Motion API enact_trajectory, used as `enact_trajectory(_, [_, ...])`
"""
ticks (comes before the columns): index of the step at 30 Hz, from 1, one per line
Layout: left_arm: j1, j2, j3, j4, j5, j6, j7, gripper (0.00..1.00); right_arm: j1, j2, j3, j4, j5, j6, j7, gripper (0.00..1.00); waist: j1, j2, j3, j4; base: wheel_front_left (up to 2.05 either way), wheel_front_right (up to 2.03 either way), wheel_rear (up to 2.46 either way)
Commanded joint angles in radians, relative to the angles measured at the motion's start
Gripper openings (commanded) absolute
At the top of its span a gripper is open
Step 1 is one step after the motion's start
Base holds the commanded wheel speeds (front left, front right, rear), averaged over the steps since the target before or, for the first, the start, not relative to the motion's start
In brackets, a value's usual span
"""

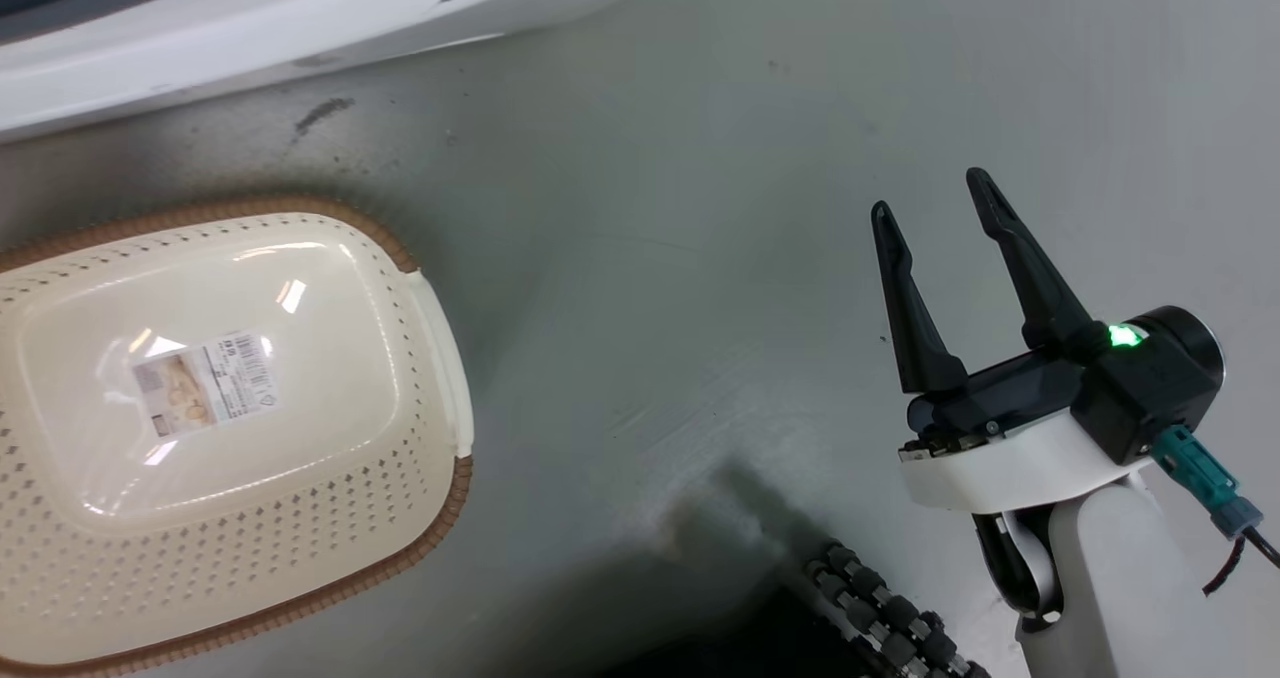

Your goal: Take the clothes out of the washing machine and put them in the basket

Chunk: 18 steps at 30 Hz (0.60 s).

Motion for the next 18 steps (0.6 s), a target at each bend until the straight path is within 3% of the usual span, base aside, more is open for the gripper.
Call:
enact_trajectory(1, [-0.027, 0.016, -0.027, -0.018, -0.016, 0.002, 0.027, 1.00, -0.003, 0.002, 0.000, -0.006, 0.011, -0.001, -0.002, 1.00, -0.0001, 0.0000, 0.028, -0.021, 0.00, 0.00, 0.00])
enact_trajectory(10, [-0.034, 0.107, -0.135, -0.037, -0.119, 0.002, 0.070, 0.98, -0.015, 0.001, 0.015, -0.009, 0.032, -0.001, -0.002, 1.00, -0.0001, 0.0000, 0.064, -0.035, 0.00, 0.00, 0.00])
enact_trajectory(11, [-0.031, 0.113, -0.144, -0.036, -0.127, 0.002, 0.068, 0.27, -0.018, 0.002, 0.014, -0.007, 0.033, -0.001, -0.002, 1.00, -0.0001, 0.0000, 0.065, -0.034, 0.00, 0.00, 0.00])
enact_trajectory(12, [-0.032, 0.118, -0.151, -0.035, -0.134, 0.002, 0.064, 0.00, -0.022, 0.002, 0.014, -0.006, 0.032, -0.001, -0.002, 1.00, -0.0001, 0.0000, 0.066, -0.033, 0.00, 0.00, 0.00])
enact_trajectory(18, [-0.051, 0.123, -0.170, -0.015, -0.157, 0.002, -0.010, 0.00, -0.033, 0.002, 0.000, 0.004, 0.027, -0.001, -0.002, 1.00, -0.0001, 0.0000, 0.051, -0.022, 0.00, 0.00, 0.00])
